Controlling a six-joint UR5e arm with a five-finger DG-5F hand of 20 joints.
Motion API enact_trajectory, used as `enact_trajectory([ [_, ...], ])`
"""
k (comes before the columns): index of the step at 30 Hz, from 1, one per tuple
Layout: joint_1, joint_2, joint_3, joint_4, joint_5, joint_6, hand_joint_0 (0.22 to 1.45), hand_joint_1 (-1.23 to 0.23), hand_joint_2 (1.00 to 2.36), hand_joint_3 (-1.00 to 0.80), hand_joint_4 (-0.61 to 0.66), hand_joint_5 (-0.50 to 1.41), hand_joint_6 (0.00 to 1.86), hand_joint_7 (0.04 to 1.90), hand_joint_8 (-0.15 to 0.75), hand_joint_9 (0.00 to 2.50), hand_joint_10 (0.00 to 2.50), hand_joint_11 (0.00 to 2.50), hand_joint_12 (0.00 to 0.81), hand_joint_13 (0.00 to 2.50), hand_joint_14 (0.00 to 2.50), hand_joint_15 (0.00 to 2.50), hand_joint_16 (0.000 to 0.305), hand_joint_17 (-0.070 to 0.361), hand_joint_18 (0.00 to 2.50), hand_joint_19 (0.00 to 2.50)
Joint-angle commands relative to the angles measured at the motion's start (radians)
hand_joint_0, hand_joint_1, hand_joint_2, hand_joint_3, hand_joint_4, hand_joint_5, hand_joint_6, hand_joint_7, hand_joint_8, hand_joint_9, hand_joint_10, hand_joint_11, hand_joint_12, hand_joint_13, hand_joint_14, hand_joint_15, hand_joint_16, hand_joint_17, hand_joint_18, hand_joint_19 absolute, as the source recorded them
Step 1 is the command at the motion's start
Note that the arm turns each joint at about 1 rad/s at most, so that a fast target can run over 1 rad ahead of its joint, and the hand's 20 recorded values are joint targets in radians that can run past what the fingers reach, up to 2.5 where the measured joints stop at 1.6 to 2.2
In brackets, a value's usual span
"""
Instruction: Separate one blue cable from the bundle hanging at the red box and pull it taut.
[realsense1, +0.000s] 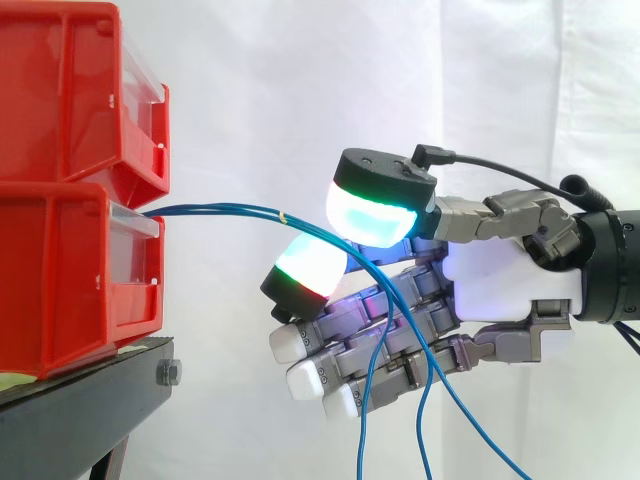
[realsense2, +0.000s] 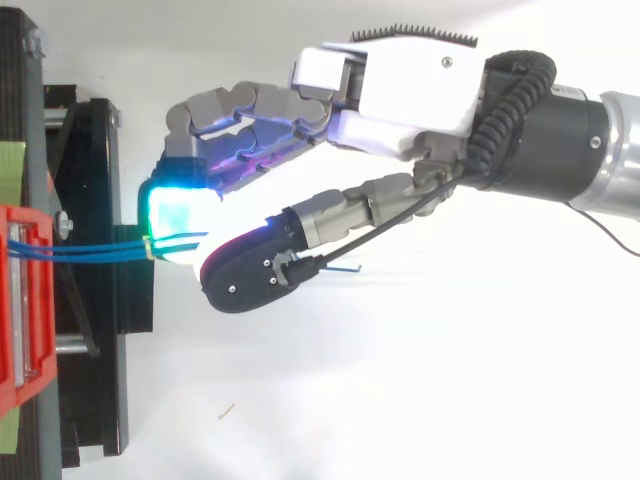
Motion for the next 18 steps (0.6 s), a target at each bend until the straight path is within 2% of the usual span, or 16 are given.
enact_trajectory([
  [1, 0.001, -0.001, 0.002, 0.000, 0.000, 0.001, 0.60, -0.68, 1.01, -0.42, 0.22, -0.17, 0.63, 1.18, 0.274, 0.59, 0.02, 0.59, 0.329, 0.68, 0.01, 0.33, 0.039, 0.087, 0.62, 0.21],
  [6, -0.001, 0.001, 0.000, 0.003, -0.002, 0.000, 0.60, -0.72, 1.00, -0.47, 0.22, -0.20, 0.74, 1.05, 0.274, 0.59, 0.02, 0.60, 0.329, 0.68, 0.01, 0.34, 0.039, 0.088, 0.63, 0.21],
  [10, 0.001, -0.001, 0.000, 0.003, -0.002, 0.000, 0.64, -0.75, 1.02, -0.27, 0.18, -0.22, 0.83, 1.02, 0.278, 0.60, 0.02, 0.64, 0.331, 0.70, 0.01, 0.34, 0.038, 0.087, 0.65, 0.21],
  [14, 0.001, 0.001, 0.000, 0.001, 0.000, 0.000, 0.66, -0.77, 1.02, -0.18, 0.17, -0.23, 0.85, 1.01, 0.278, 0.60, 0.02, 0.66, 0.327, 0.71, 0.01, 0.34, 0.039, 0.087, 0.67, 0.20],
  [16, 0.001, -0.001, 0.000, 0.003, 0.000, 0.000, 0.67, -0.77, 1.02, -0.19, 0.18, -0.23, 0.86, 1.01, 0.278, 0.61, 0.02, 0.66, 0.330, 0.71, 0.01, 0.35, 0.039, 0.087, 0.67, 0.20],
  [18, 0.001, -0.001, 0.000, 0.003, 0.000, -0.002, 0.67, -0.81, 1.01, -0.30, 0.19, -0.23, 0.86, 1.01, 0.279, 0.61, 0.02, 0.67, 0.332, 0.71, 0.01, 0.35, 0.039, 0.087, 0.68, 0.20],
])
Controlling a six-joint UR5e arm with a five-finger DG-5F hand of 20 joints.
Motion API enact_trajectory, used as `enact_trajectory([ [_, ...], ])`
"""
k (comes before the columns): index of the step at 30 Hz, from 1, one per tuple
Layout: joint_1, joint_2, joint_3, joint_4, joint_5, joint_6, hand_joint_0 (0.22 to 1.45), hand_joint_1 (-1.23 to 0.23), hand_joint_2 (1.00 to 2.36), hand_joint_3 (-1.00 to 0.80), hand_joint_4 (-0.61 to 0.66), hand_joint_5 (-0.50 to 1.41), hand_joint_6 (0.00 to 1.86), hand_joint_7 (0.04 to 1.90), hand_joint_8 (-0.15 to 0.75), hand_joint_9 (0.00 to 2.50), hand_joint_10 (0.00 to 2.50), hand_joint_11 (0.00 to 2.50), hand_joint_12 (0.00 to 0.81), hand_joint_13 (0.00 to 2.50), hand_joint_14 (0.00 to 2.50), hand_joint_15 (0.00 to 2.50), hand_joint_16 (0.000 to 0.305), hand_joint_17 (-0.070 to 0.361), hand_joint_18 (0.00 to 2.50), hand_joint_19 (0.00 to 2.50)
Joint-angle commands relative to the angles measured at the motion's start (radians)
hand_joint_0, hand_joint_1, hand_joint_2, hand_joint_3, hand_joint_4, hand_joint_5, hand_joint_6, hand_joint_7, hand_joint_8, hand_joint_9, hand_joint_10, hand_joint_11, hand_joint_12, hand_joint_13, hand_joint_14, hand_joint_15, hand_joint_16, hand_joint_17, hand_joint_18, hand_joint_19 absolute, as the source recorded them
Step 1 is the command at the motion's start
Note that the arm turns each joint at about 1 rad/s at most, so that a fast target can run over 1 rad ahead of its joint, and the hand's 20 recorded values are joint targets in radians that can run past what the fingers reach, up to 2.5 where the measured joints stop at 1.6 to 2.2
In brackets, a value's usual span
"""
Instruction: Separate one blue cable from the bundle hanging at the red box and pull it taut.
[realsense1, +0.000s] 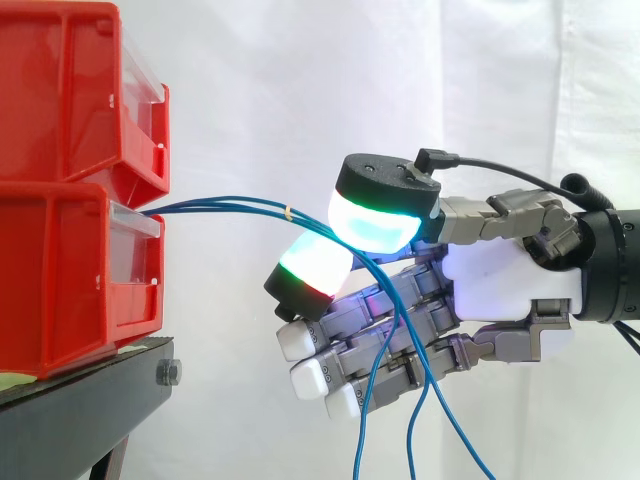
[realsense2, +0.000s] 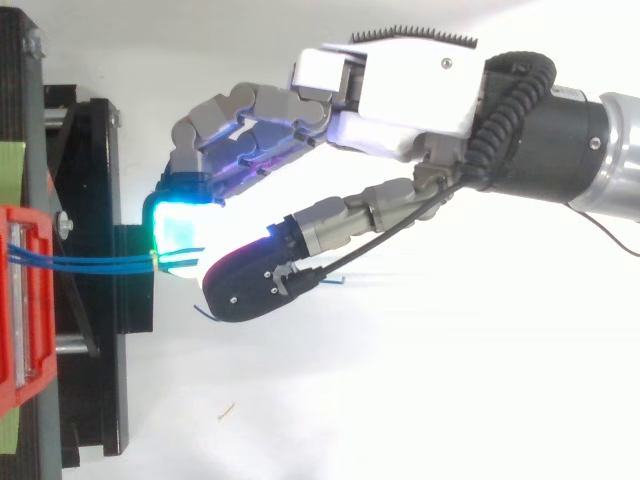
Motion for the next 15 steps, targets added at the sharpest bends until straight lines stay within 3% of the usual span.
enact_trajectory([
  [1, -0.001, -0.001, 0.000, 0.001, 0.000, -0.001, 0.67, -0.82, 1.01, -0.33, 0.19, -0.23, 0.87, 1.00, 0.279, 0.61, 0.02, 0.67, 0.331, 0.71, 0.01, 0.35, 0.039, 0.088, 0.69, 0.20],
  [6, 0.000, -0.001, 0.000, -0.002, -0.001, 0.001, 0.70, -0.85, 1.00, -0.50, 0.19, -0.22, 0.89, 1.00, 0.280, 0.63, 0.02, 0.68, 0.329, 0.74, 0.01, 0.35, 0.039, 0.087, 0.73, 0.20],
  [15, 0.002, -0.001, 0.000, -0.007, -0.004, 0.008, 0.73, -0.89, 1.00, -0.50, 0.17, -0.20, 0.92, 0.99, 0.287, 0.70, 0.02, 0.73, 0.330, 0.79, 0.02, 0.38, 0.038, 0.087, 0.80, 0.20],
])
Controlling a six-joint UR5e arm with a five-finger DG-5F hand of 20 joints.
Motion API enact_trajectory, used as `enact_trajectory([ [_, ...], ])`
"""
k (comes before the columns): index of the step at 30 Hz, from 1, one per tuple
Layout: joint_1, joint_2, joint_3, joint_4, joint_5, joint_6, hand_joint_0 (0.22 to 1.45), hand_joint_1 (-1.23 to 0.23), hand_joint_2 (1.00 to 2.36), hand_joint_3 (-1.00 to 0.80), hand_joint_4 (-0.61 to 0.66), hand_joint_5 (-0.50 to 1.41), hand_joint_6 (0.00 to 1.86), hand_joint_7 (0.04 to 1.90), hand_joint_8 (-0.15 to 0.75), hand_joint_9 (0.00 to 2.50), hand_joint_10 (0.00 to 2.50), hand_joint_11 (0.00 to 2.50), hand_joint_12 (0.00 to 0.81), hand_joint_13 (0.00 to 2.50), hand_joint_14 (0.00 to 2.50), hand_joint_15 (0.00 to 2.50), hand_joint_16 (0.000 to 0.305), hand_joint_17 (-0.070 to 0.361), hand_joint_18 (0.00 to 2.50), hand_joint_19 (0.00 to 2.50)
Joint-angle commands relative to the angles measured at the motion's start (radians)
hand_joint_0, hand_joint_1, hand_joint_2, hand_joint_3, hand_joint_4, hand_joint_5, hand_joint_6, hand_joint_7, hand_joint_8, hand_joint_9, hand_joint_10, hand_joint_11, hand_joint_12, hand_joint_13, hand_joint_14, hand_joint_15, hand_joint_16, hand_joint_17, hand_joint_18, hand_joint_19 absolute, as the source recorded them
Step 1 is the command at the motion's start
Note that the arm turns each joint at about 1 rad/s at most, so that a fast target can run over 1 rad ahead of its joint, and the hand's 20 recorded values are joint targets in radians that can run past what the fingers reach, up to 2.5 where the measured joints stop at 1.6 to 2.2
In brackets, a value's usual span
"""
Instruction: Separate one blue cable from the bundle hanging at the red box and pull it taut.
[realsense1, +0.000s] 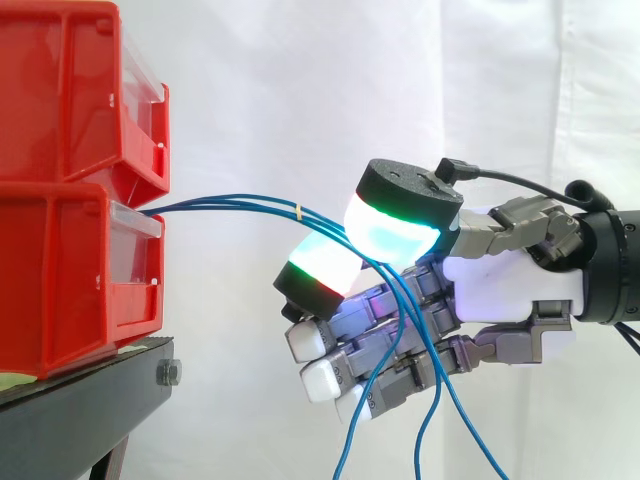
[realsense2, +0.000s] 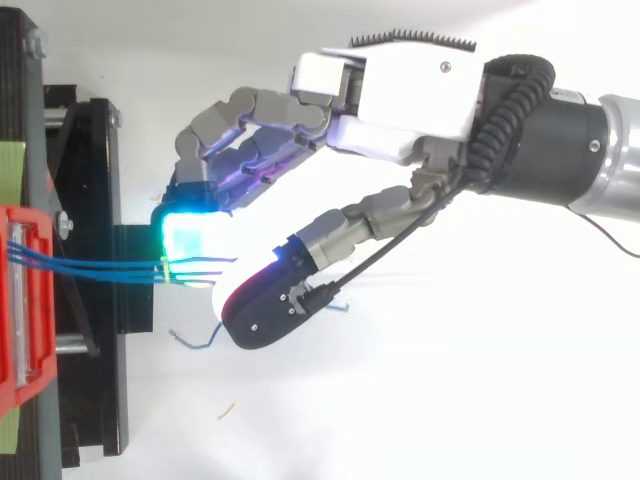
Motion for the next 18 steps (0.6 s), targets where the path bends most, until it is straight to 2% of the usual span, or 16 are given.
enact_trajectory([
  [1, 0.000, 0.000, 0.000, -0.007, -0.001, 0.008, 0.71, -0.88, 1.00, -0.50, 0.17, -0.20, 0.92, 0.98, 0.290, 0.70, 0.02, 0.75, 0.330, 0.79, 0.02, 0.38, 0.039, 0.087, 0.80, 0.20],
  [6, 0.002, 0.000, 0.000, -0.021, -0.002, 0.011, 0.57, -0.83, 1.00, -0.50, 0.19, -0.20, 0.89, 1.01, 0.294, 0.71, 0.02, 0.76, 0.343, 0.79, 0.02, 0.40, 0.041, 0.092, 0.79, 0.24],
  [14, 0.005, 0.000, 0.000, -0.024, 0.005, 0.006, 0.56, -0.80, 1.00, -0.50, 0.21, -0.19, 0.86, 0.96, 0.294, 0.71, 0.02, 0.74, 0.348, 0.79, 0.02, 0.40, 0.041, 0.093, 0.80, 0.25],
  [18, 0.005, 0.000, 0.000, -0.025, 0.005, 0.000, 0.60, -0.64, 1.00, -0.50, 0.19, -0.18, 0.82, 1.02, 0.293, 0.74, 0.02, 0.75, 0.342, 0.79, 0.02, 0.40, 0.040, 0.091, 0.79, 0.27],
])
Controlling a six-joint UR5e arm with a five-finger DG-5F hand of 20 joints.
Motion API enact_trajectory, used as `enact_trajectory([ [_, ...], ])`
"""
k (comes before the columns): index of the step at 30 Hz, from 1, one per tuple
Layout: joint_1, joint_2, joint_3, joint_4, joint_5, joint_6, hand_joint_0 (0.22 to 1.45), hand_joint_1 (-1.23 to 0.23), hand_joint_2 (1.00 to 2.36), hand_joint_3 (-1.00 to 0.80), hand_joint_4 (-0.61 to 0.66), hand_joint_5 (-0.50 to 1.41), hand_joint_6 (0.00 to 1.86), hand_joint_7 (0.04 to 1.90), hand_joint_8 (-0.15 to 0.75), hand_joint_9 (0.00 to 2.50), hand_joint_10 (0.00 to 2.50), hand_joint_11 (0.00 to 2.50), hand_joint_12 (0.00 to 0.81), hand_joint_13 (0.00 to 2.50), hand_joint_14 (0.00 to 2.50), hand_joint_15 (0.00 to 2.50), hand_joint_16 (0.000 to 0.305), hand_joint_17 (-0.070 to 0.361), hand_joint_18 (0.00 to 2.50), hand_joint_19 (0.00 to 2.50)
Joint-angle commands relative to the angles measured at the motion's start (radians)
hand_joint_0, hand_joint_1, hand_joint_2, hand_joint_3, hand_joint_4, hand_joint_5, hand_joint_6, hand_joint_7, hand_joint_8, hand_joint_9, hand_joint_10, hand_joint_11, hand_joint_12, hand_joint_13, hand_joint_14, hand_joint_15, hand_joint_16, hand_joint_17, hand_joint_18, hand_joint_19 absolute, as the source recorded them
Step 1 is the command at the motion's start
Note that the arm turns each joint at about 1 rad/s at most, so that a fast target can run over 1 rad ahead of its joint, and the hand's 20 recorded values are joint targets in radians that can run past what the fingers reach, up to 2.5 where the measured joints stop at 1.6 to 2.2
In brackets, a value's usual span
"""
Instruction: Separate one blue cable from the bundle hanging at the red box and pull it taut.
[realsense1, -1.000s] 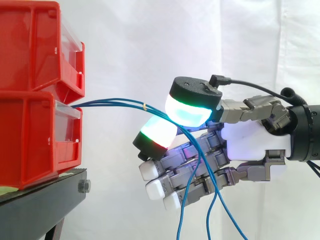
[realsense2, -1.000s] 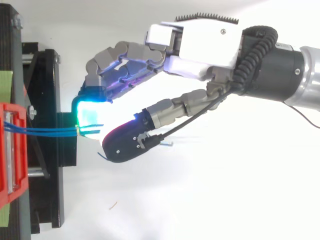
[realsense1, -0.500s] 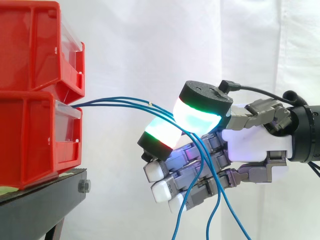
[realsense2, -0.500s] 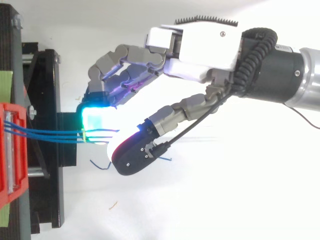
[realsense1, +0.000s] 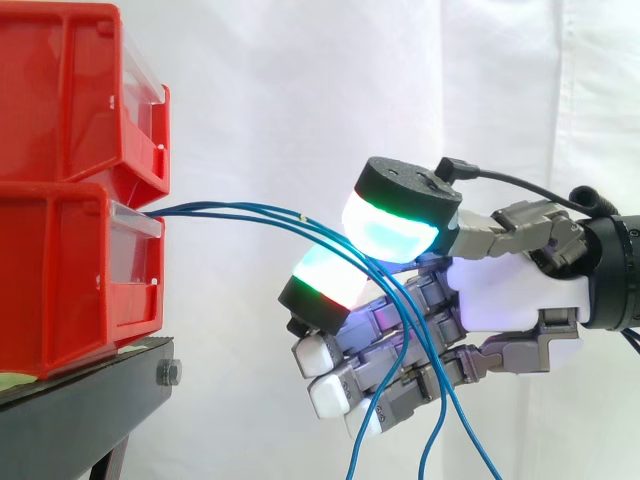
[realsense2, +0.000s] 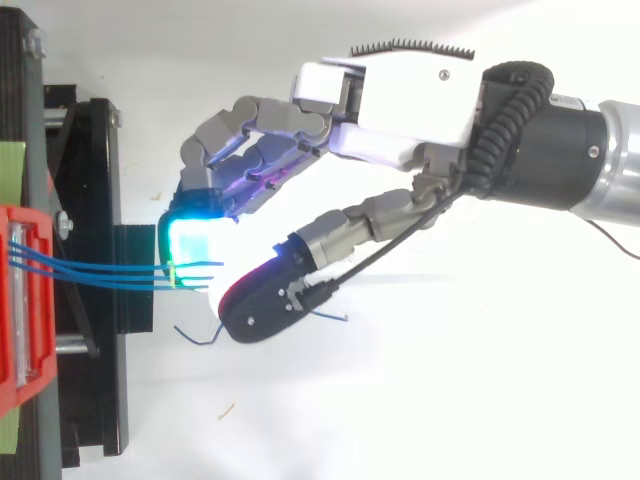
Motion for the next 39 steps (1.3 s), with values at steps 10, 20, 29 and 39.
enact_trajectory([
  [10, 0.005, 0.000, 0.000, 0.001, 0.017, -0.020, 0.63, -0.77, 1.01, -0.33, 0.15, -0.19, 0.81, 1.04, 0.290, 0.70, 0.02, 0.75, 0.346, 0.78, 0.02, 0.42, 0.042, 0.094, 0.79, 0.29],
  [20, 0.011, -0.001, 0.000, -0.002, 0.024, -0.032, 0.69, -0.87, 1.01, -0.34, 0.15, -0.21, 0.86, 1.00, 0.286, 0.69, 0.02, 0.76, 0.346, 0.78, 0.02, 0.41, 0.042, 0.095, 0.82, 0.29],
  [29, 0.013, -0.001, 0.000, -0.002, 0.027, -0.052, 0.73, -0.88, 1.00, -0.47, 0.14, -0.21, 0.87, 0.98, 0.284, 0.70, 0.02, 0.78, 0.339, 0.80, 0.02, 0.42, 0.042, 0.095, 0.85, 0.29],
  [39, 0.013, -0.001, 0.000, -0.006, 0.030, -0.054, 0.64, -0.86, 1.00, -0.50, 0.16, -0.19, 0.88, 1.02, 0.290, 0.73, 0.02, 0.80, 0.341, 0.81, 0.02, 0.43, 0.042, 0.095, 0.86, 0.31],
])
